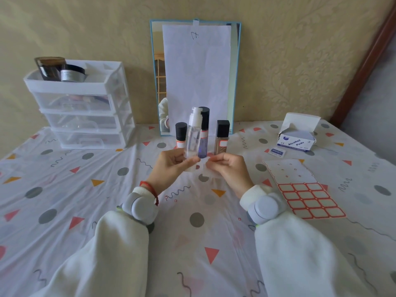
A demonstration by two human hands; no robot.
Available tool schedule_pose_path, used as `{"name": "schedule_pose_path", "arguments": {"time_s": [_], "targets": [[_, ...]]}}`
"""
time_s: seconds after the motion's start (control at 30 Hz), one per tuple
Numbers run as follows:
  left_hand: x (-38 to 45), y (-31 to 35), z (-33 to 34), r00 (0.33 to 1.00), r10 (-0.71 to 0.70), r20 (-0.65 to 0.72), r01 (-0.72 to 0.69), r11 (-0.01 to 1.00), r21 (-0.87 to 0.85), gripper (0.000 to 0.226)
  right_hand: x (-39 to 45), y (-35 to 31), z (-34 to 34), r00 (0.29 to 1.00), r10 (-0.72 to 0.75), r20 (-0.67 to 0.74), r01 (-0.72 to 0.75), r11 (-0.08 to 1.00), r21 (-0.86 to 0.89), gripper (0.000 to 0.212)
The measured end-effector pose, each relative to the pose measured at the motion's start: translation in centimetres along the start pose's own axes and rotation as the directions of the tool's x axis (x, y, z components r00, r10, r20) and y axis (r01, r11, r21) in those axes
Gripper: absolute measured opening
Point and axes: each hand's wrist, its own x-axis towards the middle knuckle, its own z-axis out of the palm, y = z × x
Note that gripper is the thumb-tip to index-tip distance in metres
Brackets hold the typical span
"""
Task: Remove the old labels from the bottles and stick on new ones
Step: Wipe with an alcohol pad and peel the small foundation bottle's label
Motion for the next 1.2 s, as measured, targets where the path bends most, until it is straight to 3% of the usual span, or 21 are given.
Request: {"name": "schedule_pose_path", "arguments": {"time_s": [0.17, 0.27, 0.37, 0.47, 0.53, 0.73, 0.87, 1.0, 1.2], "targets": [[0.1, -0.4, -0.8, 0.997, -0.029, -0.069, 0.025, 0.998, -0.06, 0.044, 0.3, 0.8, -0.1, 0.997, -0.02, 0.077, 0.045, 0.94, -0.338, 0.01], [0.2, -0.4, -1.2, 0.994, -0.031, -0.101, 0.02, 0.994, -0.11, 0.046, 0.2, 1.0, 0.0, 0.989, 0.017, 0.146, 0.046, 0.908, -0.416, 0.016], [0.3, -0.4, -1.6, 0.99, -0.032, -0.141, 0.016, 0.994, -0.112, 0.033, 0.2, 1.3, -0.1, 0.986, 0.025, 0.167, 0.055, 0.888, -0.456, 0.013], [0.3, -0.6, -1.7, 0.986, -0.02, -0.163, 0.005, 0.995, -0.096, 0.022, 0.3, 1.4, -0.2, 0.99, 0.046, 0.134, 0.019, 0.896, -0.444, 0.007], [0.3, -0.7, -1.9, 0.985, -0.014, -0.174, 0.002, 0.998, -0.068, 0.015, 0.3, 1.4, -0.1, 0.993, 0.033, 0.114, 0.02, 0.9, -0.436, 0.014], [0.5, -0.8, -2.0, 0.979, -0.011, -0.202, 0.004, 0.999, -0.039, 0.01, 0.4, 1.0, -0.3, 0.997, -0.071, -0.007, 0.064, 0.933, -0.355, 0.011], [0.6, -1.0, -2.3, 0.972, -0.031, -0.234, 0.014, 0.997, -0.072, 0.023, 0.3, 0.3, 0.6, 0.993, -0.1, -0.065, 0.082, 0.967, -0.239, 0.011], [0.6, -1.0, -3.2, 0.97, -0.06, -0.235, 0.034, 0.993, -0.11, 0.04, 1.3, -1.9, 3.2, 0.994, -0.091, 0.058, 0.102, 0.971, -0.217, 0.019], [0.6, -0.8, -5.0, 0.966, -0.054, -0.253, 0.053, 0.999, -0.012, 0.04, 2.9, -4.2, 7.4, 0.987, -0.092, 0.13, 0.117, 0.972, -0.202, 0.037]]}}
